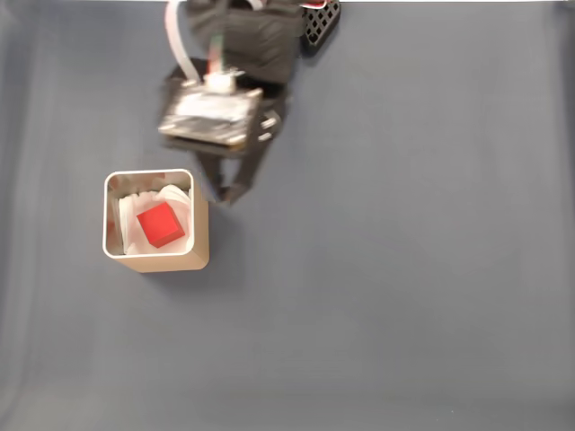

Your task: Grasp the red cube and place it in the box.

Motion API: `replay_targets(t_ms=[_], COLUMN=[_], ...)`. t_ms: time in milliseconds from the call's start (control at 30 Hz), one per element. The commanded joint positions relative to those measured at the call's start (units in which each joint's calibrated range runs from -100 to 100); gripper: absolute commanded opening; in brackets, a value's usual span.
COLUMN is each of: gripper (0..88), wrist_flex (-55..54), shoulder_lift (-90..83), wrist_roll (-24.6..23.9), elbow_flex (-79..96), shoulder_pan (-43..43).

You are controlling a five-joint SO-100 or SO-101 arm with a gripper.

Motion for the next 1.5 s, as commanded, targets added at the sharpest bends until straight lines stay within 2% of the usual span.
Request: replay_targets(t_ms=[0, 333, 733, 1467], gripper=[0.2, 0.2, 0.2, 0.2], wrist_flex=[-1.0, -2.8, -2.0, 4.0], shoulder_lift=[-8.0, -26.6, -43.8, -61.0], wrist_roll=[0.6, 2.0, 3.0, 5.2], elbow_flex=[5.0, 31.5, 52.4, 74.7], shoulder_pan=[-3.1, -5.1, -7.3, -8.5])
